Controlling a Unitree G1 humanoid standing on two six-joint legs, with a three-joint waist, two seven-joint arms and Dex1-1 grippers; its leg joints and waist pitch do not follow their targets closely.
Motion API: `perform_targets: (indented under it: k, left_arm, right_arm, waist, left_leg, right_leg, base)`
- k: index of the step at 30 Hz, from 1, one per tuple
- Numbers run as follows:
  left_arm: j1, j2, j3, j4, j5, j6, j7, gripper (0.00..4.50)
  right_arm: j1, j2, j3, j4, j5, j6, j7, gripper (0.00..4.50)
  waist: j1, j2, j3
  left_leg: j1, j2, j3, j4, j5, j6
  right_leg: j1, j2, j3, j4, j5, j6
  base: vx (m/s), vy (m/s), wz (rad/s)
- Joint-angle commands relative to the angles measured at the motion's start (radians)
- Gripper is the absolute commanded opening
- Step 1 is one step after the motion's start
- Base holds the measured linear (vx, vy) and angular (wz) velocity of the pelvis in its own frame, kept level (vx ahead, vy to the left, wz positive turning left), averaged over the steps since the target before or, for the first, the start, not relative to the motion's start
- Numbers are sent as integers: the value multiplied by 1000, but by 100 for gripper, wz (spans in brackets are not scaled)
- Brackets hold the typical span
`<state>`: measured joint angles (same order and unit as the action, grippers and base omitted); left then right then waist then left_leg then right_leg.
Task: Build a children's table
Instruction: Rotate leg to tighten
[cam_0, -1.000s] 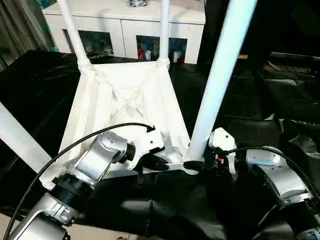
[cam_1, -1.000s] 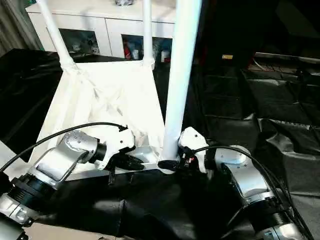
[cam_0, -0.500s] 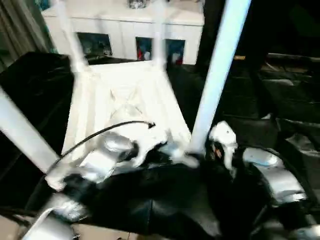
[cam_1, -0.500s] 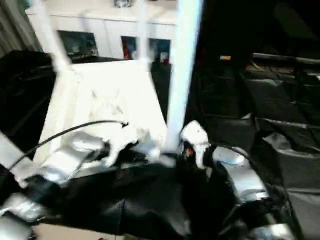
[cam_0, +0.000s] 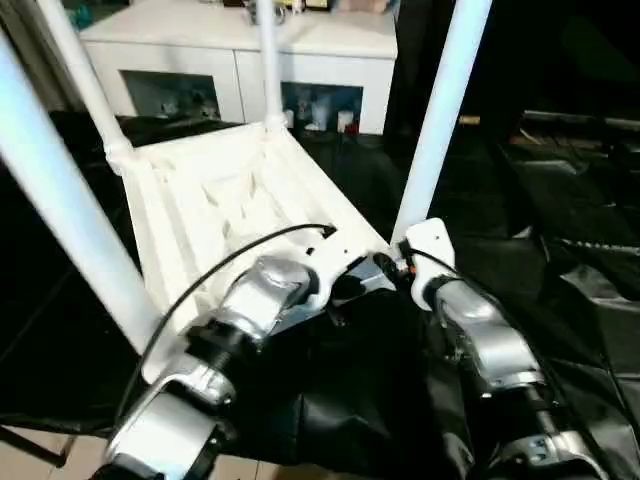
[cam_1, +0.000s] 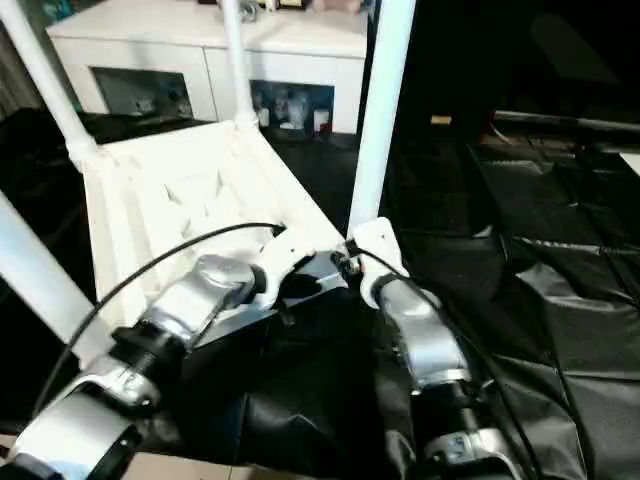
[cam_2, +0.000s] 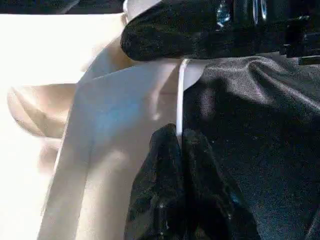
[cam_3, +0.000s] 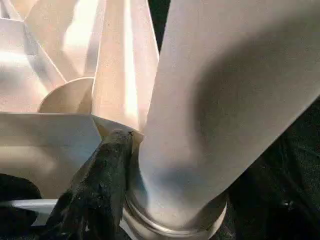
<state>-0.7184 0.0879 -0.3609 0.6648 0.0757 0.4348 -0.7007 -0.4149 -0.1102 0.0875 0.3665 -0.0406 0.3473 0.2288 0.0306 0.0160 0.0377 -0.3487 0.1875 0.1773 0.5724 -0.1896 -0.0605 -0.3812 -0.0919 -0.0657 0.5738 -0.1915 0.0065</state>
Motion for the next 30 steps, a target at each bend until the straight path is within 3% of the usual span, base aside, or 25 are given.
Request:
perform_targets:
  k: [1, 2, 3, 7, 11, 14, 15, 17, 18, 19, 21, 23, 26, 30]
  left_arm:
    - [-1, 5, -12, 61, 49, 15, 70, 0]
    - [-3, 13, -16, 58, 47, 8, 55, 0]
    - [-1, 24, -21, 44, 46, 2, 33, 0]
    - [6, 44, -28, 19, 37, -27, -35, 0]
    - [34, 81, -46, -57, 14, -42, -136, 0]
    - [57, 120, -73, -134, -2, -37, -222, 0]
    - [63, 128, -77, -149, -6, -32, -235, 0]
    - [78, 152, -87, -189, -21, -34, -280, 0]
    - [92, 172, -93, -222, -35, -28, -314, 0]
    - [96, 178, -95, -232, -39, -26, -323, 0]
    - [115, 202, -98, -271, -49, -22, -365, 0]
    - [141, 230, -100, -317, -56, -39, -410, 0]
    - [155, 240, -98, -334, -58, -59, -414, 0]
    - [182, 235, -76, -348, -59, -144, -370, 0]
  right_arm:
    - [42, 48, 56, 25, 36, 25, 58, 247]
    - [43, 48, 30, 2, 70, -3, 82, 247]
    - [44, 35, 13, -20, 93, -32, 110, 298]
    - [25, -16, -12, -36, 115, -67, 178, 321]
    - [17, -111, -16, -72, 163, -74, 355, 346]
    - [39, -239, 41, -95, 136, -136, 517, 346]
    - [42, -253, 46, -98, 133, -144, 535, 346]
    - [50, -285, 48, -103, 134, -160, 576, 346]
    - [58, -312, 51, -107, 139, -175, 619, 346]
    - [60, -319, 52, -108, 140, -180, 632, 346]
    - [66, -340, 58, -116, 148, -192, 673, 346]
    - [77, -367, 71, -139, 149, -209, 714, 346]
    - [94, -391, 76, -168, 164, -211, 742, 346]
    - [155, -455, 59, -235, 184, -209, 783, 346]
  waist:
    - [-9, -6, -27]
    - [-6, -5, -29]
    - [-4, -5, -29]
    - [-8, -7, -30]
    - [-3, -8, -35]
    - [7, -9, -42]
    - [7, -9, -45]
    - [11, -9, -56]
    - [13, -10, -60]
    - [16, -9, -58]
    - [19, -7, -55]
    - [21, -8, -53]
    - [26, -6, -47]
    - [30, -7, -50]
  left_leg:
    - [11, 28, -26, -85, -447, -15]
    - [4, 31, -26, -89, -415, -10]
    - [5, 34, -23, -89, -408, -5]
    - [-8, 36, -24, -92, -385, 2]
    - [-8, 38, -14, -82, -307, 29]
    - [-10, 40, -5, -67, -194, 65]
    - [-16, 39, -5, -61, -136, 84]
    - [-16, 37, -3, -50, -34, 121]
    - [-19, 35, -3, -43, 25, 154]
    - [-17, 36, -2, -40, 40, 181]
    - [-14, 39, -1, -41, 17, 194]
    - [-14, 43, -2, -45, -20, 181]
    - [-7, 47, -1, -54, -103, 133]
    - [-7, 48, -1, -56, -139, 99]
  right_leg:
    - [9, -52, 30, -110, -579, -66]
    - [11, -52, 35, -105, -525, -75]
    - [9, -51, 37, -103, -488, -89]
    - [22, -52, 36, -92, -427, -119]
    - [25, -52, 42, -79, -300, -175]
    - [32, -52, 43, -59, -140, -236]
    - [40, -51, 42, -47, -59, -256]
    - [42, -48, 42, -27, 101, -294]
    - [43, -45, 40, -17, 196, -315]
    - [39, -45, 39, -15, 230, -333]
    - [38, -46, 39, -20, 183, -342]
    - [39, -48, 37, -23, 108, -335]
    - [35, -47, 40, -35, -22, -308]
    - [38, -48, 42, -37, -53, -288]
  base:
    - [0, 0, 0]
    - [0, 0, 0]
    - [0, 0, 0]
    - [0, 0, 0]
    - [0, 0, 0]
    - [39, -15, 3]
    - [65, -20, 3]
    - [56, -12, 0]
    - [0, 0, 0]
    - [0, 0, 0]
    - [0, 0, 0]
    - [0, 0, 0]
    - [0, 0, 0]
    - [0, 0, 0]
